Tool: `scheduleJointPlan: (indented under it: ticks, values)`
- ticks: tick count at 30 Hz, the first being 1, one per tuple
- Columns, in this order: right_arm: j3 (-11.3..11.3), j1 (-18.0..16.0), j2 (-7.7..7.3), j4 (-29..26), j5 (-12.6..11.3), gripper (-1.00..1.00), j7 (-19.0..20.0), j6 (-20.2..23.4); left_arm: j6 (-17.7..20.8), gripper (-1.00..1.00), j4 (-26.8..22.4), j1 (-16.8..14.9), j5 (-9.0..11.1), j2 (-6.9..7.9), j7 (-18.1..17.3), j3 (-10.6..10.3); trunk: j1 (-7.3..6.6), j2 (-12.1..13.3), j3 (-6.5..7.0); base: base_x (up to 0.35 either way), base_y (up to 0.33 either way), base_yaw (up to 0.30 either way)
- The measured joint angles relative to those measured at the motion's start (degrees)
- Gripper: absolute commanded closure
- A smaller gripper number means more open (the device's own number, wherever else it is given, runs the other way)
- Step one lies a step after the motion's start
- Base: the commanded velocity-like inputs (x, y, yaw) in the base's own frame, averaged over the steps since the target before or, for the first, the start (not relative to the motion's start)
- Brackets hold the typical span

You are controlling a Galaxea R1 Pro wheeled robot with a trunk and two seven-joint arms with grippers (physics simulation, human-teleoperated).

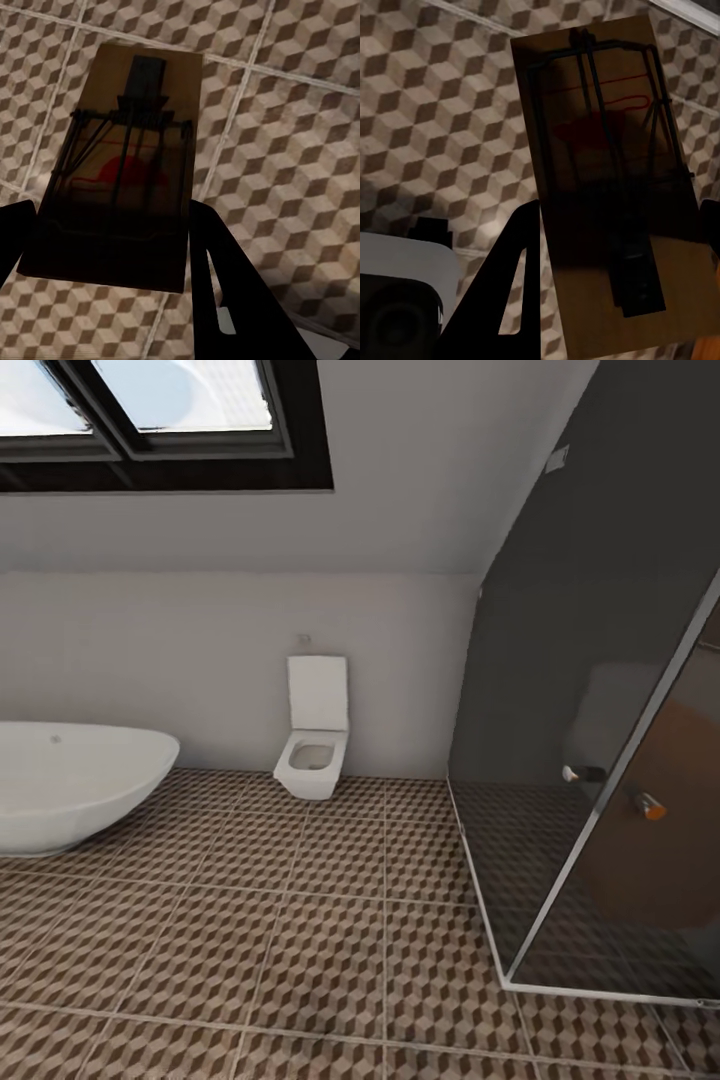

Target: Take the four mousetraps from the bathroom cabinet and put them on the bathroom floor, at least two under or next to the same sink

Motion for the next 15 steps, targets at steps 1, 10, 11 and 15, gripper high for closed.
scheduleJointPlan:
  ticks: [1,10,11,15]
  values:
    - [0.0,0.0,-0.01,0.0,0.0,1.0,0.02,-0.02,0.0,1.0,0.0,0.0,0.0,0.01,0.0,0.0,0.0,0.0,-0.01,0.0,0.0,0.061]
    - [0.24,0.01,-0.53,0.17,0.45,1.0,0.55,-0.1,-0.13,1.0,-0.16,0.0,0.0,-0.08,0.0,0.0,0.0,0.0,-0.02,0.0,0.0,0.014]
    - [0.25,0.01,-0.54,0.17,0.48,1.0,0.58,-0.09,-0.13,1.0,-0.17,0.0,0.0,-0.1,0.0,0.0,0.0,0.0,-0.02,0.0,0.0,0.0]
    - [0.27,0.02,-0.45,0.17,0.55,1.0,0.61,-0.16,-0.14,1.0,-0.17,0.01,0.01,-0.12,0.0,0.0,0.0,0.0,-0.02,0.082,0.021,0.0]
